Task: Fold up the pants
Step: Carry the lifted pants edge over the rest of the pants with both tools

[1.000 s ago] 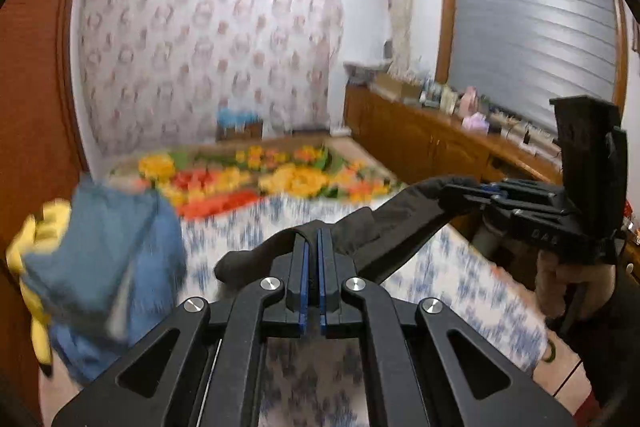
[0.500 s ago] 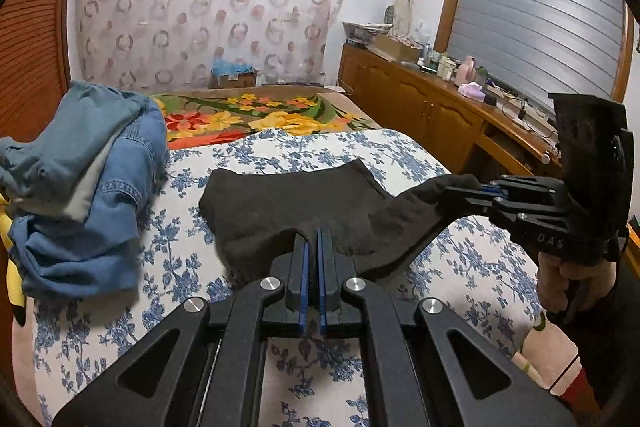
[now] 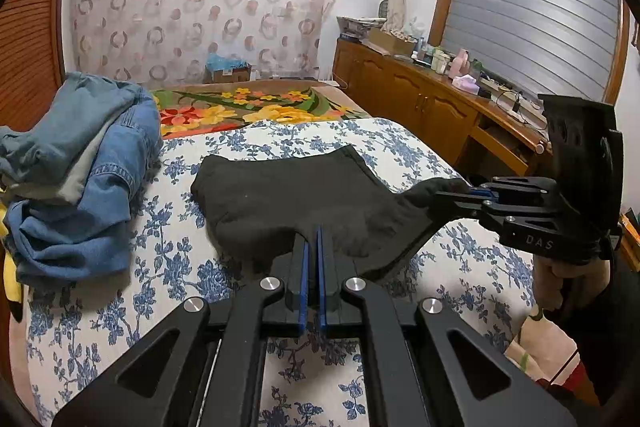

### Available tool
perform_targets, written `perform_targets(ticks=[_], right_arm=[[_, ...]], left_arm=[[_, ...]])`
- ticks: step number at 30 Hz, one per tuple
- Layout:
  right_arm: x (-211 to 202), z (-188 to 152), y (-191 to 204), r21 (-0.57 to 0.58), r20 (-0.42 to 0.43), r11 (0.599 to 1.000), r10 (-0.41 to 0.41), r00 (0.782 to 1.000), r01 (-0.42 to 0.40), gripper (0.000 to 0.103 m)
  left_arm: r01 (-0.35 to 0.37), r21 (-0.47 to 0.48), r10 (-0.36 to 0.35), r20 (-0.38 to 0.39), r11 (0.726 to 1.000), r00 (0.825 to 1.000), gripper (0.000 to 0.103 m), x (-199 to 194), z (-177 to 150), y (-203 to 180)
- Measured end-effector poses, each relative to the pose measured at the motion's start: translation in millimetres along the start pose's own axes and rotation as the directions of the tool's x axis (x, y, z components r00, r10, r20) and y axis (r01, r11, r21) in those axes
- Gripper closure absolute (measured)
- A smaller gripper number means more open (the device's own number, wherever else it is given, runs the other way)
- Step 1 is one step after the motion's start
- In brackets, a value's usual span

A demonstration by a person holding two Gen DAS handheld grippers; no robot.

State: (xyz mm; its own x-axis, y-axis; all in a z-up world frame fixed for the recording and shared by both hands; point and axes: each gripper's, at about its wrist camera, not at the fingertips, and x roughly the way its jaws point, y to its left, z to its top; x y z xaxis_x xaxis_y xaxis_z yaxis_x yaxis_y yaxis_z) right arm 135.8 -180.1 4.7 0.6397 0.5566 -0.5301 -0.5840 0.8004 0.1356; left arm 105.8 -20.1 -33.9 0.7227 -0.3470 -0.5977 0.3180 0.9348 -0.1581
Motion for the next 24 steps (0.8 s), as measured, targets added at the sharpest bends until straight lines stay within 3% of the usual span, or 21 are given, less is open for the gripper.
perform_targets(ticks=[24], right_arm=[[-55.2, -46.7, 28.3, 0.028, 0.013, 0.999, 0.046, 0.999, -0.046, 0.092]], left_arm=[[0.057, -0.017, -0.057, 0.021, 0.998, 0.998, 0.099, -40.1, -35.8, -12.2]])
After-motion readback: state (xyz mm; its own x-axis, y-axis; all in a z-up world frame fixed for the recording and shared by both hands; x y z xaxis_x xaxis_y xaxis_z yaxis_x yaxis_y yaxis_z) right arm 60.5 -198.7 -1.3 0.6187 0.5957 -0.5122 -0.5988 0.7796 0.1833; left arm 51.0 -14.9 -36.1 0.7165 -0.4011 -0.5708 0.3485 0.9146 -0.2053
